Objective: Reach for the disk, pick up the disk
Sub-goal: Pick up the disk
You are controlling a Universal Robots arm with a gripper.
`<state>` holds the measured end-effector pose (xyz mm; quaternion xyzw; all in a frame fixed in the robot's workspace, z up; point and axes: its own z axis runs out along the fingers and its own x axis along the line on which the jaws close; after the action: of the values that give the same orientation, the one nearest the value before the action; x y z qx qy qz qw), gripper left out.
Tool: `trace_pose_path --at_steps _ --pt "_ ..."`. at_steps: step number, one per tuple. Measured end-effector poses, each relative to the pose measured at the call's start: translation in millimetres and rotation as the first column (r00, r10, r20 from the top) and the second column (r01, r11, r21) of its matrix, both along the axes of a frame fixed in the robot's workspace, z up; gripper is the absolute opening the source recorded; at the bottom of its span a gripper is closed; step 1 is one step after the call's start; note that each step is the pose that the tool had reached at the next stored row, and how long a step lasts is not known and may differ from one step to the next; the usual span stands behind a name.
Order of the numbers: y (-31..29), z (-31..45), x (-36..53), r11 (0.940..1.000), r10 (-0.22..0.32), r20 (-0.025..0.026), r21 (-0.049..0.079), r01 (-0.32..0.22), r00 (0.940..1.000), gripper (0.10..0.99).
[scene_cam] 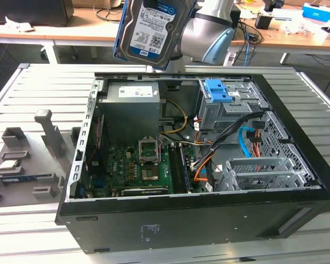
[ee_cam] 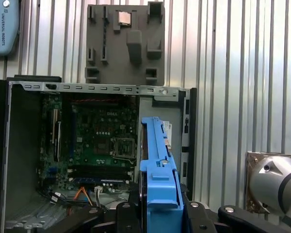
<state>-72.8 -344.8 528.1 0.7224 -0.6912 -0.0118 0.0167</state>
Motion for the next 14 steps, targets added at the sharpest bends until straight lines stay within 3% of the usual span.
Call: trace_pose_path --at_steps 3,4,10,14 --pt "0.0 0.0 10.2 1.0000 0.000 -0.0002 0.000 0.000 1.0000 0.369" --pt "0.0 0.0 19.0 1.0000 0.000 -0.0003 0.000 0.000 1.0000 0.369" --pt "-0.1 0.0 37.1 1.0000 0.000 -0.0005 0.000 0.000 1.0000 0.369" --pt "0.0 0.0 37.8 1.0000 0.000 -0.0005 0.000 0.000 1.0000 0.369"
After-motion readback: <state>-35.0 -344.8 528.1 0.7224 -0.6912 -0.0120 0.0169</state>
